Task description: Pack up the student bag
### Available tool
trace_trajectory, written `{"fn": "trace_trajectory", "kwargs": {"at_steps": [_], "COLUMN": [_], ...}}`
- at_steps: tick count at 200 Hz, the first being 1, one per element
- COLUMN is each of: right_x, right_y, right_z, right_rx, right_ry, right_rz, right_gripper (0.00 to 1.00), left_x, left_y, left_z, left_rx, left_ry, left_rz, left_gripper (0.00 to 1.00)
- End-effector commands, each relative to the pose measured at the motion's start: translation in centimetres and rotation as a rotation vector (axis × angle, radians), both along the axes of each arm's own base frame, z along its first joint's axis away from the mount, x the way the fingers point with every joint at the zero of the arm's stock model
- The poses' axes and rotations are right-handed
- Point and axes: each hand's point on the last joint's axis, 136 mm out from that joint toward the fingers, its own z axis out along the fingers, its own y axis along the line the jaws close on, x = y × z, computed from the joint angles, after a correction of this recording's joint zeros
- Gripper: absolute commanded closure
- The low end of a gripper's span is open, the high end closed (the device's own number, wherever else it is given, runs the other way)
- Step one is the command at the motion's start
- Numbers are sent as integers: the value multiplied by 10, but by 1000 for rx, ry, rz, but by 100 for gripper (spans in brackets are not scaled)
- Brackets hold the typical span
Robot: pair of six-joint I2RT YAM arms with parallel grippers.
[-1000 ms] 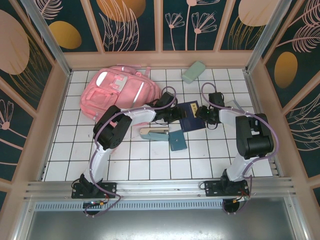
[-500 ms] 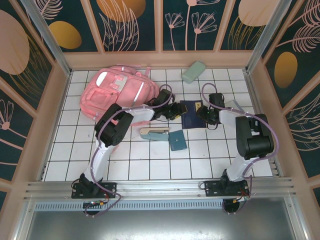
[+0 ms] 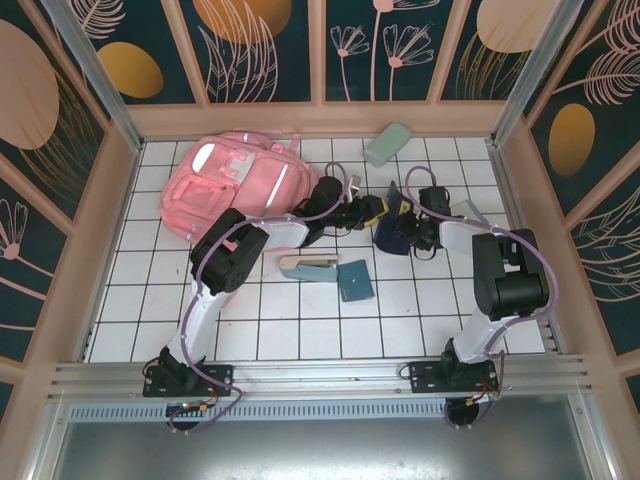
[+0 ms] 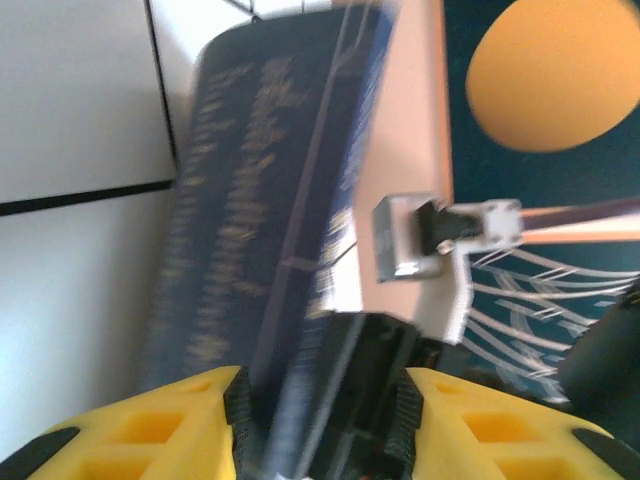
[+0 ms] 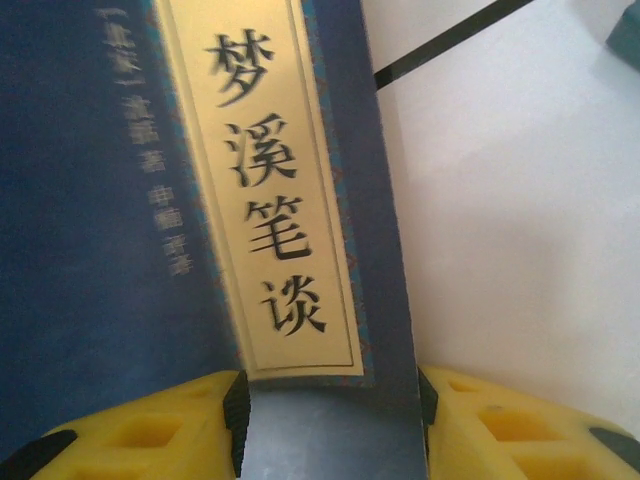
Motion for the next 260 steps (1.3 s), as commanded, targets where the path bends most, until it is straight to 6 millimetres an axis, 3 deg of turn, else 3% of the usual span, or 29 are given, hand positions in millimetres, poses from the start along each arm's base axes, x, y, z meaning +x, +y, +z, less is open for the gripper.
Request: {"fn": "trace_trajectory", "kwargs": {"at_steps": [1,61,96,118,167,194,226,260], "right_x": [-9,-9,-8,-4,2,2,1,-3], "right_y": [21,20,18,11,1,3,11,21], "right_z": [7,7,12,27,86,111,132,155], "right_rx": [92,94,91,112,331,488,629,760], "right_ry": [2,3,-6,-38,-186,-248,-297,-347], "right_rz": [60,53,53,34,65,105,170,242], "right_gripper": [51,51,51,49,41,38,35,31], "left_x": [-25,-22,-20,-16,-13,-16,-26,-33], "left_y": [-4,8,5,3,9,14,16,20], "left_z": [-24,-54,-42,-22,61,94,126,141], "left_rx": [160,335,305,272,12,-83,-167,-227], "left_ry": [-1,-36,-50,-72,-114,-133,-155,-159], "left_rz": [-103,-124,-123,-116,-120,-145,-191,-211], "left_gripper": [55,56,88,100,100,100,100,100]}}
